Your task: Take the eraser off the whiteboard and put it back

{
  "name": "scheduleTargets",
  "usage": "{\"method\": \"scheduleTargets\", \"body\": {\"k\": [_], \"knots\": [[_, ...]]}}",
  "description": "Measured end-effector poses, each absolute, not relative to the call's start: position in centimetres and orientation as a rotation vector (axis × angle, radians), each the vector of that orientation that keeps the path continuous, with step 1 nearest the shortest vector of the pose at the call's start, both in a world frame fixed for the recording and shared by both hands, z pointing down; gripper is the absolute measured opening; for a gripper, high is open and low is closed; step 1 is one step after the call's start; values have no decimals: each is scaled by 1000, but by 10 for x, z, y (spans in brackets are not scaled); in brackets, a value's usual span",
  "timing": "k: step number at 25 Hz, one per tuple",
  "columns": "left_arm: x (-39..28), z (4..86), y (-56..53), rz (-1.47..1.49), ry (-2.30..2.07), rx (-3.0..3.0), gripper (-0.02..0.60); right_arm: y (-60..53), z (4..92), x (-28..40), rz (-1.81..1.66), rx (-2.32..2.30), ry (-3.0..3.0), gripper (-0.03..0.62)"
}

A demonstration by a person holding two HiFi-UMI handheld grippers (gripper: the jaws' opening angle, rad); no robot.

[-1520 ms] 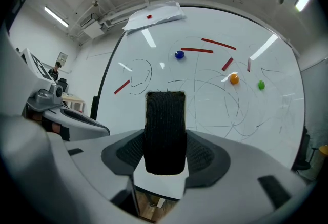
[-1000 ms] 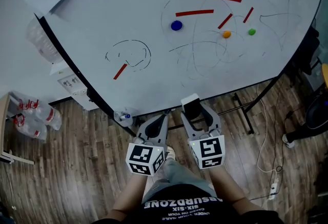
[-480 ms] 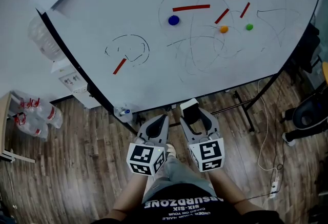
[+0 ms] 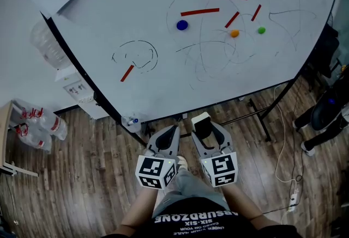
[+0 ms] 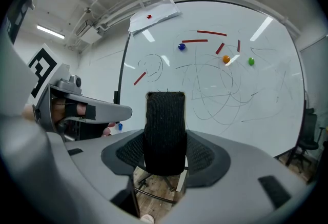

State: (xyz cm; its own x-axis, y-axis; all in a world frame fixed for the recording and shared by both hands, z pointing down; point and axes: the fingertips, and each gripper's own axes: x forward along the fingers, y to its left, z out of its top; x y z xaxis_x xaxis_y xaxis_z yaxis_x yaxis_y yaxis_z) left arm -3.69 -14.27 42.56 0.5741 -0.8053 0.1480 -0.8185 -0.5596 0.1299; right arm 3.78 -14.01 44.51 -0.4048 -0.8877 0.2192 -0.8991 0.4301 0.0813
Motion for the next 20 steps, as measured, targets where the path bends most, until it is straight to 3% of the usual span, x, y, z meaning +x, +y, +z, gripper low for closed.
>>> {"method": "scheduleTargets", "body": {"k": [20], "knots": [[-35,428,-150,104,-1352,2619,8,-146,446,42,76,1579,-2436,232]]}}
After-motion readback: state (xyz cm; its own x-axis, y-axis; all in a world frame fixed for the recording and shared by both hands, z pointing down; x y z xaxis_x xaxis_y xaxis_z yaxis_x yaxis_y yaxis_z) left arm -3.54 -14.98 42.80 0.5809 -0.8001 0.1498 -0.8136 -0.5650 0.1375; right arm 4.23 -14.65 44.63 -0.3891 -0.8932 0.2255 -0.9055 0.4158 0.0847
